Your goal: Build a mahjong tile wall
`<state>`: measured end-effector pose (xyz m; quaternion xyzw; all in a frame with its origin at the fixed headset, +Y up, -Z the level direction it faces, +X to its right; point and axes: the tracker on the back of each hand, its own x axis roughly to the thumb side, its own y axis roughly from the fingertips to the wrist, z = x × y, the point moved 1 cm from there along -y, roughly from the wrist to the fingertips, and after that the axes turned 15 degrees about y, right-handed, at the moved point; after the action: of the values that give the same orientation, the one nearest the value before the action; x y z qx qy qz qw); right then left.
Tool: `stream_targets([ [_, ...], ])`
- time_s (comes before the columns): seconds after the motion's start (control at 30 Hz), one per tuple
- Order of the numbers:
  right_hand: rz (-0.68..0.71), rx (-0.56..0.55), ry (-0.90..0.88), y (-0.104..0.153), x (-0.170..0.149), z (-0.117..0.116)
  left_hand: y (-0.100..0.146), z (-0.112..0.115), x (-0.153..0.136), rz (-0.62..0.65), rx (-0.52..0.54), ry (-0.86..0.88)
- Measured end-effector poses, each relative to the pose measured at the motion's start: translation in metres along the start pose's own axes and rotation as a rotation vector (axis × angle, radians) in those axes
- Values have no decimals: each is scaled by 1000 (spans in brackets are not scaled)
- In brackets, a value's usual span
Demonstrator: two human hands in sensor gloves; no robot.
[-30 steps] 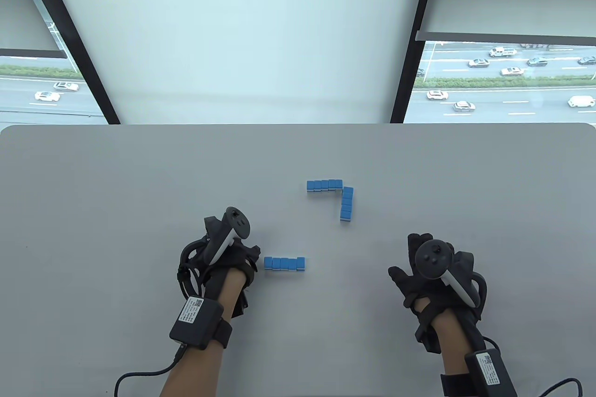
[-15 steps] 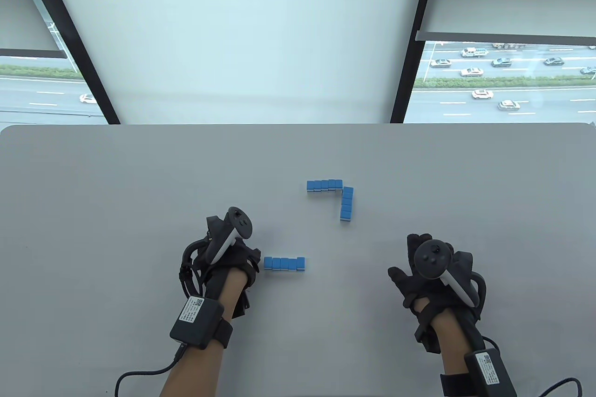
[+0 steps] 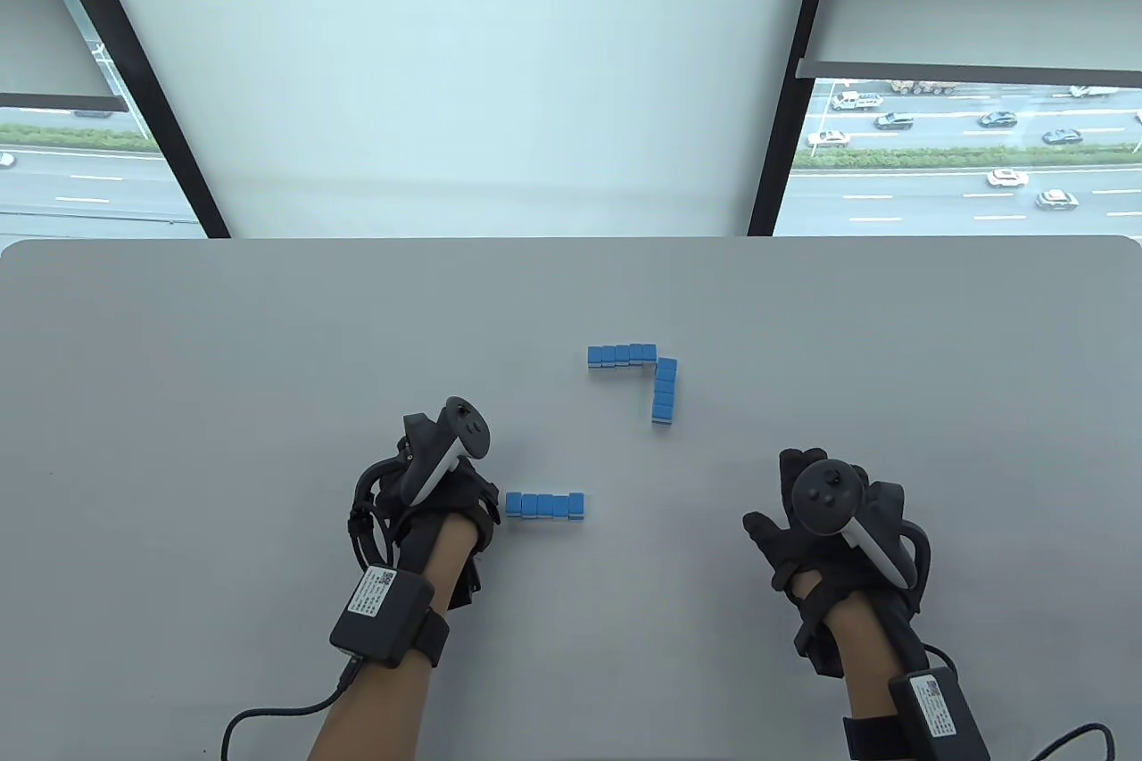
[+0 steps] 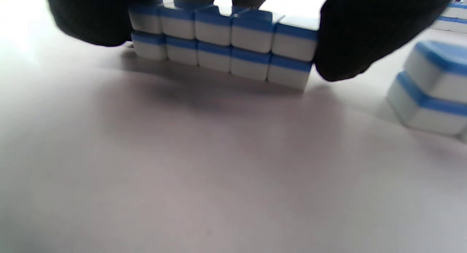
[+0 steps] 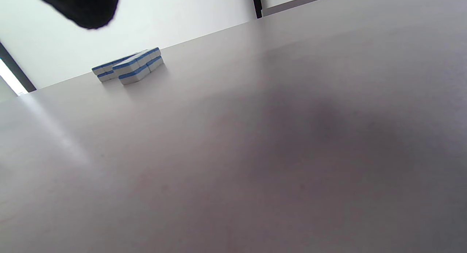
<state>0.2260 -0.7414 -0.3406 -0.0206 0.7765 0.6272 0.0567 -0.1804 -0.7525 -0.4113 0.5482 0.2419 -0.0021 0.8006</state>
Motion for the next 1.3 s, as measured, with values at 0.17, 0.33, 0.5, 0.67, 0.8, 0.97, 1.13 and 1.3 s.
stream_targets([
  [0.17, -1, 0, 1, 0, 0, 0, 0, 1, 0, 8, 7, -15],
  [0.33, 1, 0, 1, 0, 0, 0, 1, 0, 0, 10, 5, -27],
  [0.5, 1, -1, -2, 0, 0, 0, 0, 0, -1, 16, 8, -30],
  [0.67, 2, -2, -11, -1, -1, 0, -1, 0, 0, 32, -10, -57],
  [0.8, 2, 0, -15, -1, -2, 0, -5, -2, 2, 80, -39, -104],
  [0.97, -1, -6, -17, -2, -4, 1, -21, -9, 5, 103, -70, -146],
  [1.13, 1, 20, -37, -4, -6, -2, -45, -18, 17, 54, -133, -176],
  [1.3, -3, 26, -36, -4, -7, -3, -70, -25, 34, 23, -152, -173],
])
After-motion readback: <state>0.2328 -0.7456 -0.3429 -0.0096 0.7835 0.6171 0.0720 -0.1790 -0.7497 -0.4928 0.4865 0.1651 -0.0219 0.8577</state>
